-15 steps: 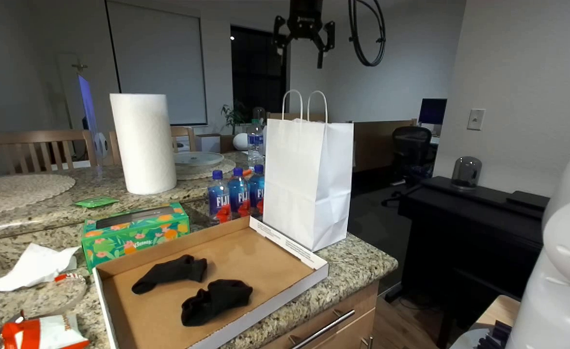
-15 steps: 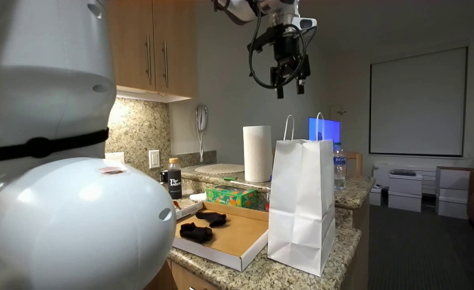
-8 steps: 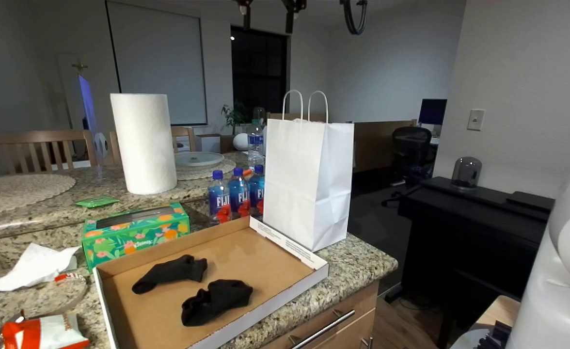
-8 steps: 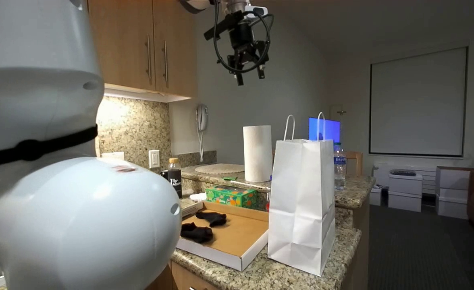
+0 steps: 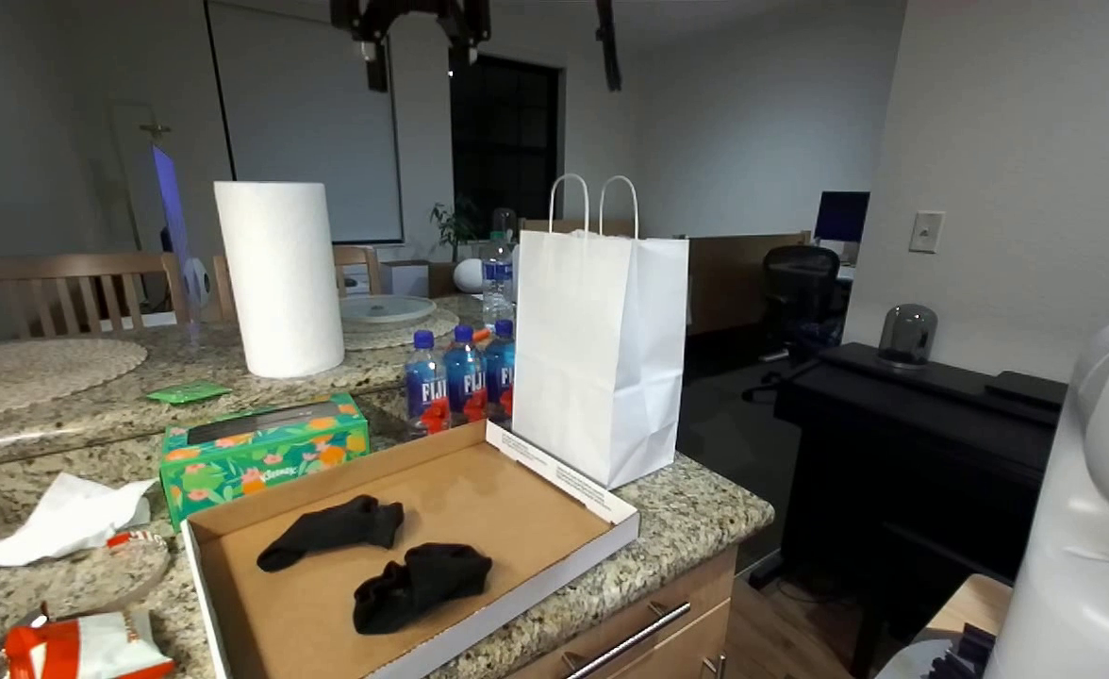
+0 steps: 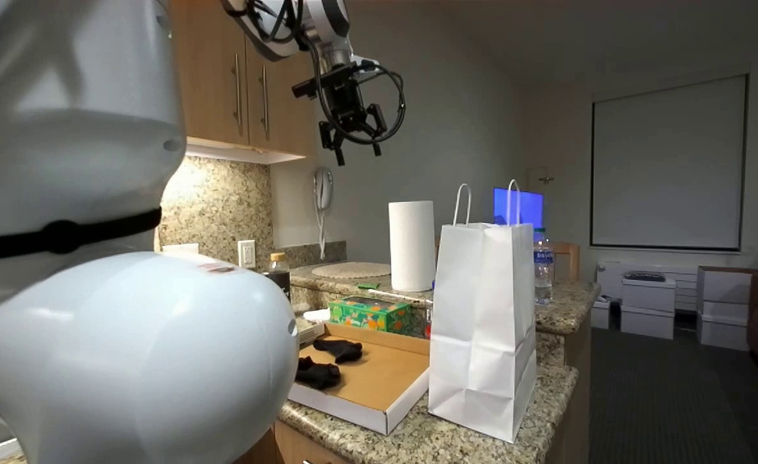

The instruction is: Put the black socks in the white bag

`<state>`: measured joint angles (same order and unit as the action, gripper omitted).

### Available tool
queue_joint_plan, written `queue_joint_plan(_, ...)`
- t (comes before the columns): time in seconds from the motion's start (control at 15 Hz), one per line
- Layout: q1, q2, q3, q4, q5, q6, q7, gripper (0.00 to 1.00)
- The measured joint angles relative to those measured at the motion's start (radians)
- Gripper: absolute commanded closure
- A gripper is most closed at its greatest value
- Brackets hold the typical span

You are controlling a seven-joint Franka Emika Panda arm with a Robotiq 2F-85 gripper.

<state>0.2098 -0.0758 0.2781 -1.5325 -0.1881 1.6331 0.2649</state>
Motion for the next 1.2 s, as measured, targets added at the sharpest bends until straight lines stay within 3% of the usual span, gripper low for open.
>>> queue_joint_plan(0.53,0.069,0.119,0.016,-0.067,0.014,0.204,-0.197,0.0)
queue_joint_plan(1.2,0.088,0.238,0.01,-0.295,0.001,0.435,-0.229,0.0)
